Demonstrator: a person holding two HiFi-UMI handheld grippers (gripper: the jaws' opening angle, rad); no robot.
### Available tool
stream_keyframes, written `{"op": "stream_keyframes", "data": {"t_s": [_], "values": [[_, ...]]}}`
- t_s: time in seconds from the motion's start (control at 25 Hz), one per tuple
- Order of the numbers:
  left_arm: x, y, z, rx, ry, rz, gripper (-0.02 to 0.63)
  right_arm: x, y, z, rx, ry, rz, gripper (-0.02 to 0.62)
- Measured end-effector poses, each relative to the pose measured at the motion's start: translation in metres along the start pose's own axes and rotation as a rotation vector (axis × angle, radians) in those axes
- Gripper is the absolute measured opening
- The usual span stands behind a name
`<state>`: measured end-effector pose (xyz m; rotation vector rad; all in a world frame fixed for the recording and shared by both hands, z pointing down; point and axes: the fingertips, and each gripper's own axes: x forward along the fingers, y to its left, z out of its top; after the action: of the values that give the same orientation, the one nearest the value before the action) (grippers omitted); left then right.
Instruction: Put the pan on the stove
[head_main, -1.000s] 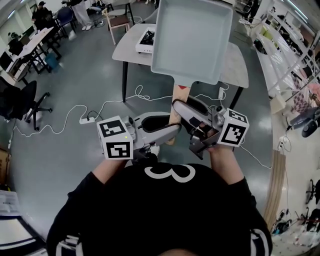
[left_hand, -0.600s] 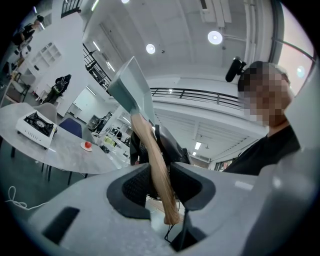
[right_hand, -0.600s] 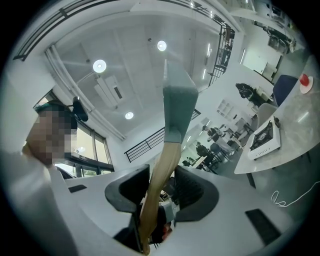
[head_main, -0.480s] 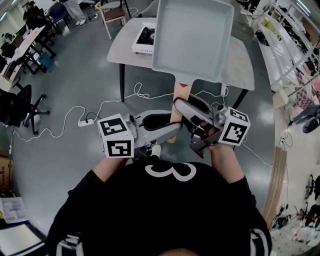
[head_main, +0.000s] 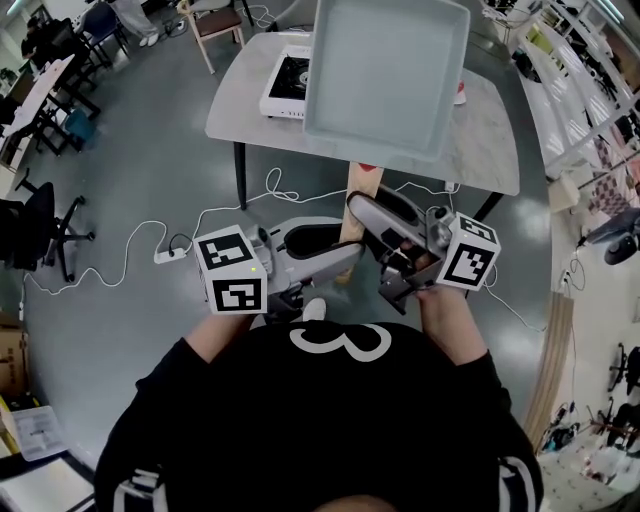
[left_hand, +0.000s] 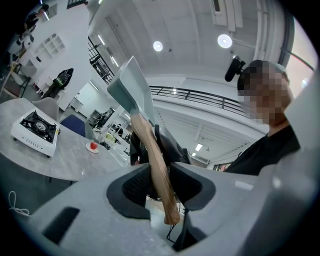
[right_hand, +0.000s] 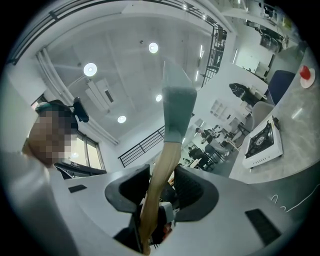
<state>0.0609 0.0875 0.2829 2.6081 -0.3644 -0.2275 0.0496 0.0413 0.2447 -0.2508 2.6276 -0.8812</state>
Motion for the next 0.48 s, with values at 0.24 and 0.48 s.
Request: {"op": "stream_keyframes", "data": {"t_s": [0.24, 0.48], "values": [[-0.009, 0.052, 0.037, -0.032, 0.01, -0.001, 0.132, 0.043, -0.043, 0.024, 0.035, -0.006, -0.017, 0.15], [-0.011, 0.086, 0.051, -0.032, 0.021, -0.011, 0.132, 0.062, -0.073, 0.035, 0.032, -0.021, -0.025, 0.15]]}}
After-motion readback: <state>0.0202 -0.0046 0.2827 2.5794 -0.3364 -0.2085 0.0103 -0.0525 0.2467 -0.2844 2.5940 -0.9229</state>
